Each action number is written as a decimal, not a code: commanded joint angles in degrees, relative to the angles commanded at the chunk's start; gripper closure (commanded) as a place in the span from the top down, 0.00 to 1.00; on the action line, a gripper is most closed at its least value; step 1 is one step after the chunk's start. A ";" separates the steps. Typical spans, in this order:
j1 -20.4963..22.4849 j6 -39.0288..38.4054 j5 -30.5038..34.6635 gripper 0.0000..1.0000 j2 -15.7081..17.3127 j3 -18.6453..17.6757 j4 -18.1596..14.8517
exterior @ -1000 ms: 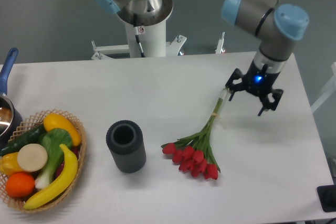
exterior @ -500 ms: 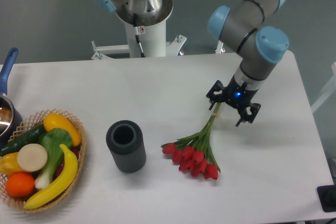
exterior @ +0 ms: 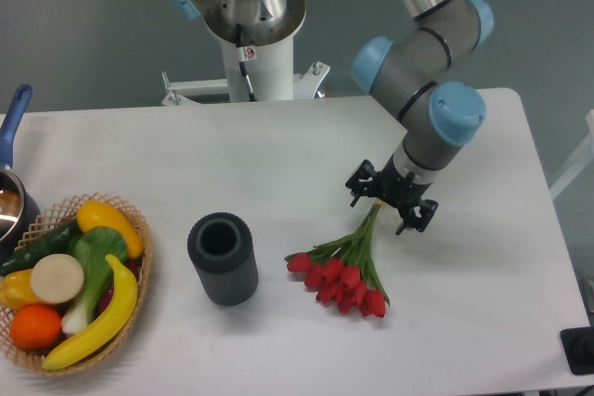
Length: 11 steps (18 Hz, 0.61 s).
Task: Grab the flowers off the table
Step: 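Lower the gripper onto the tulip stems and close it around them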
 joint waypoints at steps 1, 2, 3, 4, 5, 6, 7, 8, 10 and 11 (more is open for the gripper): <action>-0.09 0.00 0.00 1.00 -0.35 -0.09 0.00; -0.35 0.00 -0.09 1.00 -0.79 0.00 0.00; -0.70 0.00 -0.09 1.00 -0.88 0.00 0.00; -0.79 -0.09 -0.17 1.00 -0.88 0.00 0.44; -0.88 -0.09 -0.18 1.00 -0.97 -0.09 0.87; -0.97 -0.09 -0.26 1.00 -1.40 -0.09 1.31; -1.06 -0.52 -0.26 1.00 -1.76 -0.09 1.58; -1.23 -1.14 -0.26 1.00 -2.02 -0.09 1.67; -1.41 -1.49 -0.26 1.00 -2.29 0.00 2.46; -1.50 -1.76 -0.26 1.00 -2.29 0.00 2.90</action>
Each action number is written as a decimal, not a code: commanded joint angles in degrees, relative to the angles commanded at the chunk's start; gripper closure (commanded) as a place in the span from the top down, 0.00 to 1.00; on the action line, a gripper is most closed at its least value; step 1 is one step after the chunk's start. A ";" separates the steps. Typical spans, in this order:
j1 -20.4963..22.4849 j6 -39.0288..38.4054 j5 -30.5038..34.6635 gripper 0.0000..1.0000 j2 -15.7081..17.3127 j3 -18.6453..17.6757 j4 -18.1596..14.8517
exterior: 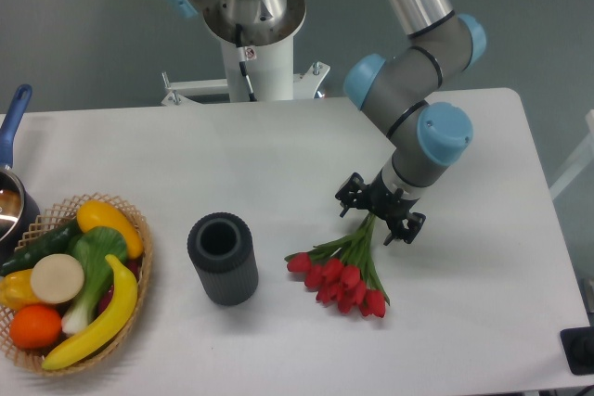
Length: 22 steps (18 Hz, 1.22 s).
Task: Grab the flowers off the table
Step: 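Lower the gripper onto the tulip stems and close it around them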
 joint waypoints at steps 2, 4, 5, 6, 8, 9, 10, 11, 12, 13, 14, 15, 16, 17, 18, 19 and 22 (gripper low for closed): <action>0.00 -0.18 0.00 0.99 0.00 0.00 0.27; 0.00 -0.53 0.00 0.92 -0.09 0.00 0.27; 0.00 -0.53 0.00 0.88 -0.09 0.00 0.27; 0.00 -0.53 0.00 0.82 0.00 0.09 0.27; 0.00 -0.53 0.00 0.69 0.00 0.18 0.27; 0.00 -0.53 0.00 0.66 0.00 0.18 0.27; 0.00 -0.62 0.00 0.65 -0.09 0.18 0.27; 0.00 -0.53 0.00 0.62 -0.09 0.18 0.27; 0.00 -0.53 0.00 0.59 -0.09 0.18 0.27; 0.00 -0.53 -0.09 0.58 -0.09 0.18 0.27; 0.00 -0.53 -0.09 0.55 -0.09 0.18 0.27; 0.00 -0.53 -0.09 0.55 -0.09 0.18 0.18; 0.00 -0.53 -0.09 0.51 -0.09 0.18 0.18; 0.00 -0.53 -0.09 0.48 -0.09 0.18 0.18; 0.09 -0.53 -0.09 0.47 0.00 0.18 0.18; 0.09 -0.53 -0.09 0.46 0.09 0.18 0.09; 0.26 -0.53 0.00 0.42 0.17 0.18 -0.17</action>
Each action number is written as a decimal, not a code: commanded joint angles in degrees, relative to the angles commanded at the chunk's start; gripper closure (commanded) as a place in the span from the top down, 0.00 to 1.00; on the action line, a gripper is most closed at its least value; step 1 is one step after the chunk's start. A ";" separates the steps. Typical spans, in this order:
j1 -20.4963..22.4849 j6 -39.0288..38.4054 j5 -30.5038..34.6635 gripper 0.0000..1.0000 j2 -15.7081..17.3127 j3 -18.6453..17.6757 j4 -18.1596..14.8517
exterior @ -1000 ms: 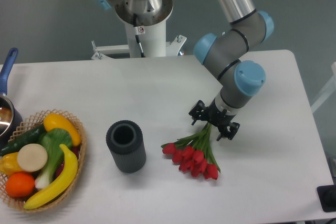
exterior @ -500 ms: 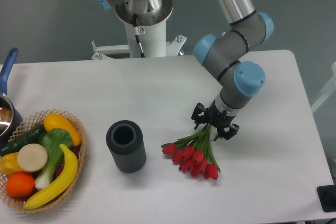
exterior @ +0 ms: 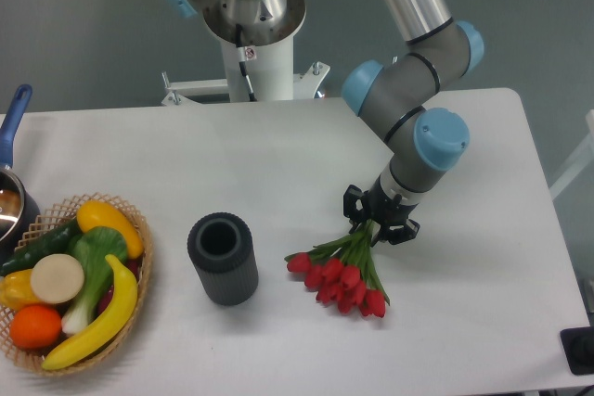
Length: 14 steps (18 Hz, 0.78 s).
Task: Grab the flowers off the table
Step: 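Lower the gripper onto the tulip stems and close it around them, then lift the grasped tulip bunch up off the table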
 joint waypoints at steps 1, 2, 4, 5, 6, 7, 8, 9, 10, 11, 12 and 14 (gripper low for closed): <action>0.00 0.00 0.00 0.38 0.09 0.00 -0.09; 0.00 -0.09 0.00 0.37 0.18 0.00 -0.09; 0.00 -0.09 0.00 0.36 0.18 -0.09 -0.18; 0.00 -0.09 0.00 0.35 0.18 -0.09 -0.18; 0.09 -0.35 0.00 0.33 0.35 -0.09 -0.18; 0.09 -0.61 0.00 0.33 0.44 -0.09 -0.26; 0.09 -0.62 0.17 0.33 0.70 -0.09 -0.26; 0.09 -0.62 0.26 0.33 1.49 -0.09 -0.26; 0.09 -0.62 0.26 0.33 2.37 -0.17 -0.26; 0.17 -0.62 0.26 0.33 3.33 -0.18 -0.35; 0.26 -0.70 0.26 0.33 4.30 -0.18 -0.35; 0.35 -0.62 0.26 0.33 6.23 0.00 -0.26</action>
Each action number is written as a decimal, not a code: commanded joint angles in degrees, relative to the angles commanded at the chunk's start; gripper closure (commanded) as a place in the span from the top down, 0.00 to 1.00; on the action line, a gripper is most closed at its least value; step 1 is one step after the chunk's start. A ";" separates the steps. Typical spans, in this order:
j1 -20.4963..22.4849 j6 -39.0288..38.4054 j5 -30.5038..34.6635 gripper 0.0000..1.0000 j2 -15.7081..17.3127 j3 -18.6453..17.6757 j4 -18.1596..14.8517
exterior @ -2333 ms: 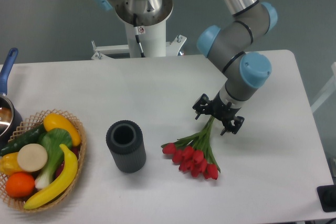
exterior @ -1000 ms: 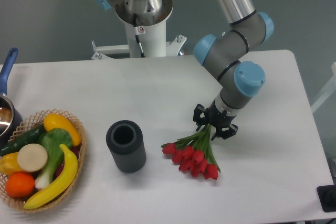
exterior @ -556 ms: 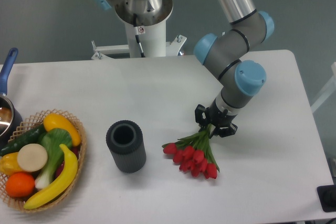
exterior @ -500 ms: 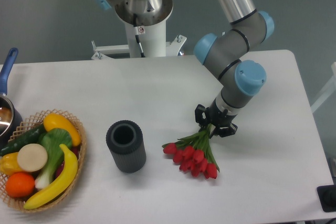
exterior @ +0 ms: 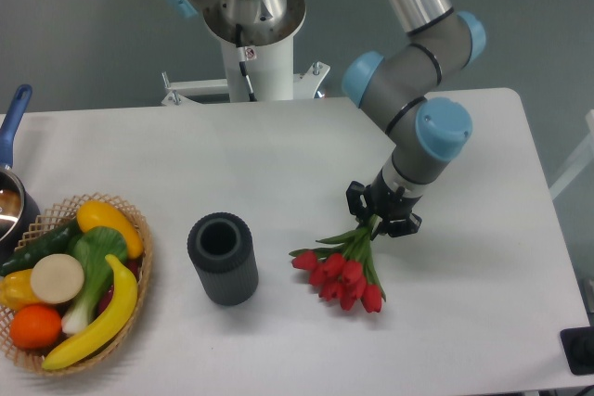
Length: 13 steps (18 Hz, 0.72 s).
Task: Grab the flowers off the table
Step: 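Lift the grasped tulip bunch up off the table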
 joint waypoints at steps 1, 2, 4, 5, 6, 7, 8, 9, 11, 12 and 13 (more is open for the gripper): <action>0.17 0.00 -0.17 0.33 0.97 0.26 0.00; 0.61 -0.09 -0.18 0.33 2.11 0.44 0.00; 1.05 -0.87 -0.35 0.33 5.71 0.44 -0.09; 1.40 -1.23 -0.61 0.33 7.81 0.44 -0.09; 1.84 -1.32 -1.40 0.33 9.40 0.44 -0.09; 2.37 -1.41 -3.15 0.33 10.72 0.53 0.00; 2.72 -1.49 -5.34 0.33 11.78 0.70 0.00; 2.99 -2.19 -7.97 0.33 12.66 0.97 0.00; 2.82 -5.52 -12.02 0.33 13.54 2.98 0.00; 2.55 -7.36 -13.43 0.33 13.90 4.30 0.00; 2.38 -9.38 -15.10 0.33 14.25 5.44 0.00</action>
